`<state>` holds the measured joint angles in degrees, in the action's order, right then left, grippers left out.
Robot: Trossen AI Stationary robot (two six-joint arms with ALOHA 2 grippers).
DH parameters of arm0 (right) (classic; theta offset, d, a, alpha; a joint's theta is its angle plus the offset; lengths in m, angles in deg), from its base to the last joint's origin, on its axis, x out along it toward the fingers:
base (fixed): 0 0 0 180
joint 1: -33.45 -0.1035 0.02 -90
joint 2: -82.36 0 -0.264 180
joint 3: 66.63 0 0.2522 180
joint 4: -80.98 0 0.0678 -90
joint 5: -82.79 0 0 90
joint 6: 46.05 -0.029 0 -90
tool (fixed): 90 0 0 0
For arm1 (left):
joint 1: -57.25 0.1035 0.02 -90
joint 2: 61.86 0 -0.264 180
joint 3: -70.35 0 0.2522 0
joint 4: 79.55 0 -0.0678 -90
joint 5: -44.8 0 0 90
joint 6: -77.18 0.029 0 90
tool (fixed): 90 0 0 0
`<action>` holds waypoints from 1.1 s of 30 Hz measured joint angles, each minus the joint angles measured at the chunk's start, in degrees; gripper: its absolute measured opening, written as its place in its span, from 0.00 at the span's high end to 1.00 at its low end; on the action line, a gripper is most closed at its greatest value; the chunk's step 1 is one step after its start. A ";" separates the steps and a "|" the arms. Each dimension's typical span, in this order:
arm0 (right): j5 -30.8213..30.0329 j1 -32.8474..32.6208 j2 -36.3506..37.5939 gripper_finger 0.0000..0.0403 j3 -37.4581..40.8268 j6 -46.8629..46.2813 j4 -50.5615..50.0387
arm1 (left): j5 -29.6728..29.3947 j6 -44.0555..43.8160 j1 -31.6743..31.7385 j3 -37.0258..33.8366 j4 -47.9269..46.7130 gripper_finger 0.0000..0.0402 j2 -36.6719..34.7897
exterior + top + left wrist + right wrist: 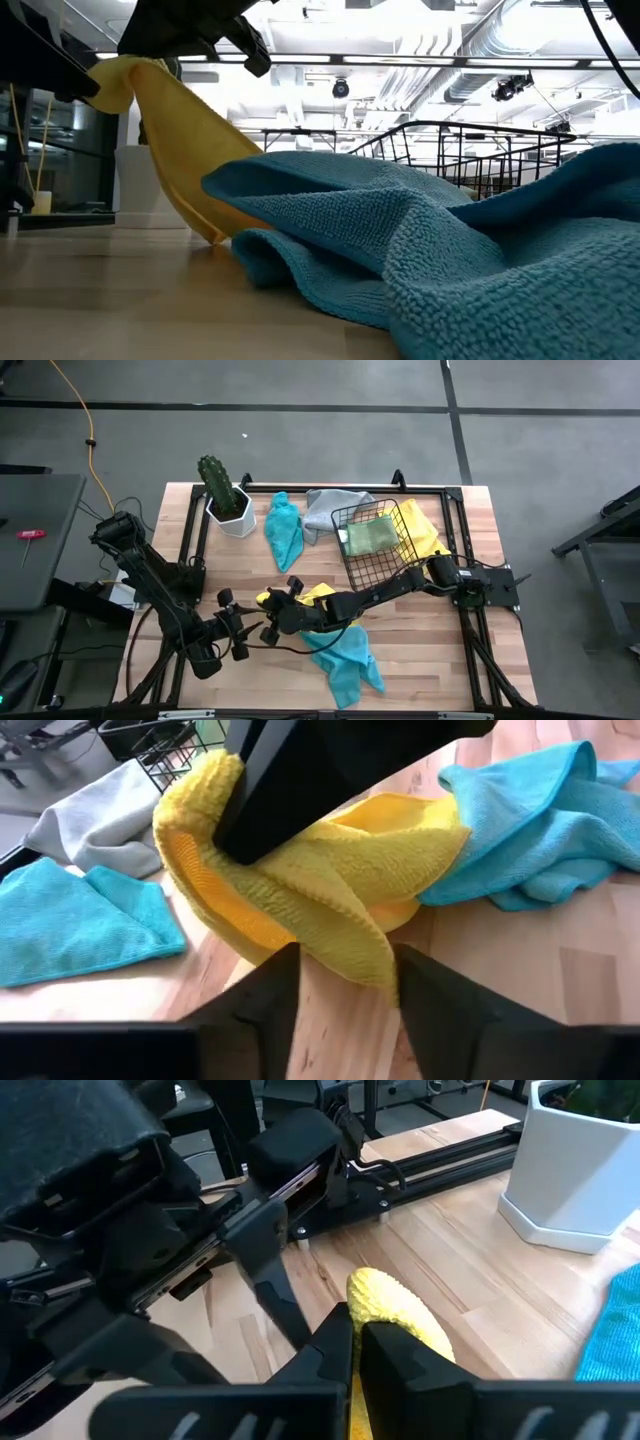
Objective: Fold microfiber towels
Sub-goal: Fold the bottom yellow microfiber towel
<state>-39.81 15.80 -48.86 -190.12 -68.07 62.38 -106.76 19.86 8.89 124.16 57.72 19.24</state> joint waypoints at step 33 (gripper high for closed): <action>9.88 -14.19 2.17 0.61 -0.04 -18.56 -46.98 | 5.65 0.10 -4.17 0.04 -6.14 1.00 -7.52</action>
<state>-29.93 1.61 -46.69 -190.17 -86.63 15.40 -101.11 19.96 4.72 124.21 51.58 11.72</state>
